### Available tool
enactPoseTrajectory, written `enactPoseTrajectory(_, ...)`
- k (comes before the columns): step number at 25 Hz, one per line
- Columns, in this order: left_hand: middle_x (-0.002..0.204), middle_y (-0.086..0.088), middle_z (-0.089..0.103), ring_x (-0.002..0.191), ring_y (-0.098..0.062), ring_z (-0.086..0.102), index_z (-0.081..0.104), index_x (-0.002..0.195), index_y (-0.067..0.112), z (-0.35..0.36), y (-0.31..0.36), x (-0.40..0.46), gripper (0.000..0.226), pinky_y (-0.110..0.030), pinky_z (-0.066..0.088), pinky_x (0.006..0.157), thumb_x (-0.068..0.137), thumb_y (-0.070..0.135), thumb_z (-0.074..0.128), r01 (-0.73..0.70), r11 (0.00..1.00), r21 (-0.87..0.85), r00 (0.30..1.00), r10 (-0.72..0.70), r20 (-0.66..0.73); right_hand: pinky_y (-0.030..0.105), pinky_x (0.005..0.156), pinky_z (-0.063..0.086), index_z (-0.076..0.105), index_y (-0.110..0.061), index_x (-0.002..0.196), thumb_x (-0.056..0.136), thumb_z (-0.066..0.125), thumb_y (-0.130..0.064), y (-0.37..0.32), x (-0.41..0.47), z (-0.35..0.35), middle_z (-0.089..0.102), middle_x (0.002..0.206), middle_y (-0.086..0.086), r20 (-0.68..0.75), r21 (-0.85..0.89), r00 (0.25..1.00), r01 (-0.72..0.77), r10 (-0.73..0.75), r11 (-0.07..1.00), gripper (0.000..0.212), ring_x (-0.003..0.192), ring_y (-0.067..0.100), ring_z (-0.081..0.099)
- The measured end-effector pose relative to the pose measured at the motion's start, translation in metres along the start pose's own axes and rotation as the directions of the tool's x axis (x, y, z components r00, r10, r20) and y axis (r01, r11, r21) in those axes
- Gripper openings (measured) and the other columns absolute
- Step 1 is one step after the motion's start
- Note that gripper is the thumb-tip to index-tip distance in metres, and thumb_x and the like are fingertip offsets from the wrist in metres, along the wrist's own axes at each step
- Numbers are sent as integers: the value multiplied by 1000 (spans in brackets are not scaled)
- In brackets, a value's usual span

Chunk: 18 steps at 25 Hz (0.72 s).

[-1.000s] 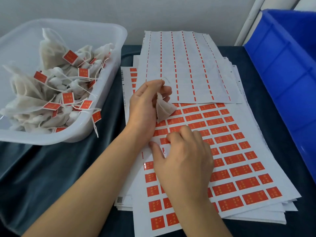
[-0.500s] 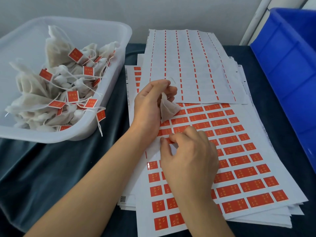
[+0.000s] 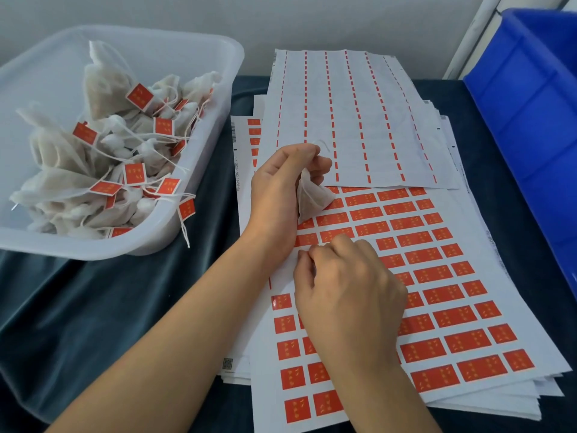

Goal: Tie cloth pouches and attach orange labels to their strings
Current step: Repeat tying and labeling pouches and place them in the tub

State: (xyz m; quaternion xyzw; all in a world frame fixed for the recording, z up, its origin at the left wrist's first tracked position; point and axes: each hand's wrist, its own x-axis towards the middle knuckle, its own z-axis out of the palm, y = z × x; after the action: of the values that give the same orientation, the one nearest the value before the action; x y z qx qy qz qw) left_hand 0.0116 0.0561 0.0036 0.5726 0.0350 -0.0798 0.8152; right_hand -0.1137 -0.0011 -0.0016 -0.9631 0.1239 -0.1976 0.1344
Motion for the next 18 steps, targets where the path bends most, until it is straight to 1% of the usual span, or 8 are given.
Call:
enactPoseTrajectory(5,91,-4,77,88,-16,73,78,94,18,1,1,0,18,-28,60,87,102,26,64,-18,1000,-11,1000,18,9,23,55,45,79,-15,87,89,73,-36,1,2,-3,69,74,2,31,-20,999,17,-16,1000,22,62,13,55)
enactPoseTrajectory(8,92,-4,77,90,-16,73,78,91,21,0,1,0,18,-29,59,88,101,28,65,-31,999,-9,999,31,22,26,57,48,78,-14,89,85,76,-33,-3,2,-2,71,80,4,31,-16,999,37,-36,999,19,67,16,60)
enactPoseTrajectory(12,90,-4,76,90,-17,73,80,83,25,0,2,-1,23,-30,59,89,100,26,65,-35,999,-22,999,36,31,28,58,49,77,-13,93,84,75,-33,-4,5,0,72,86,5,45,-41,998,45,-43,998,21,74,19,63)
enactPoseTrajectory(16,90,-5,76,89,-17,72,79,84,23,0,3,0,22,-31,58,88,101,25,65,-28,999,-34,999,29,34,37,63,56,74,-8,96,81,78,-31,-3,4,5,72,90,12,45,-89,998,44,-40,995,28,76,26,66)
enactPoseTrajectory(18,89,-5,76,88,-17,71,79,86,22,1,3,0,21,-31,57,87,101,25,65,-22,999,-43,999,23,37,39,65,57,73,-7,96,78,80,-31,-3,5,7,71,89,13,53,-105,998,40,-35,994,30,76,28,66)
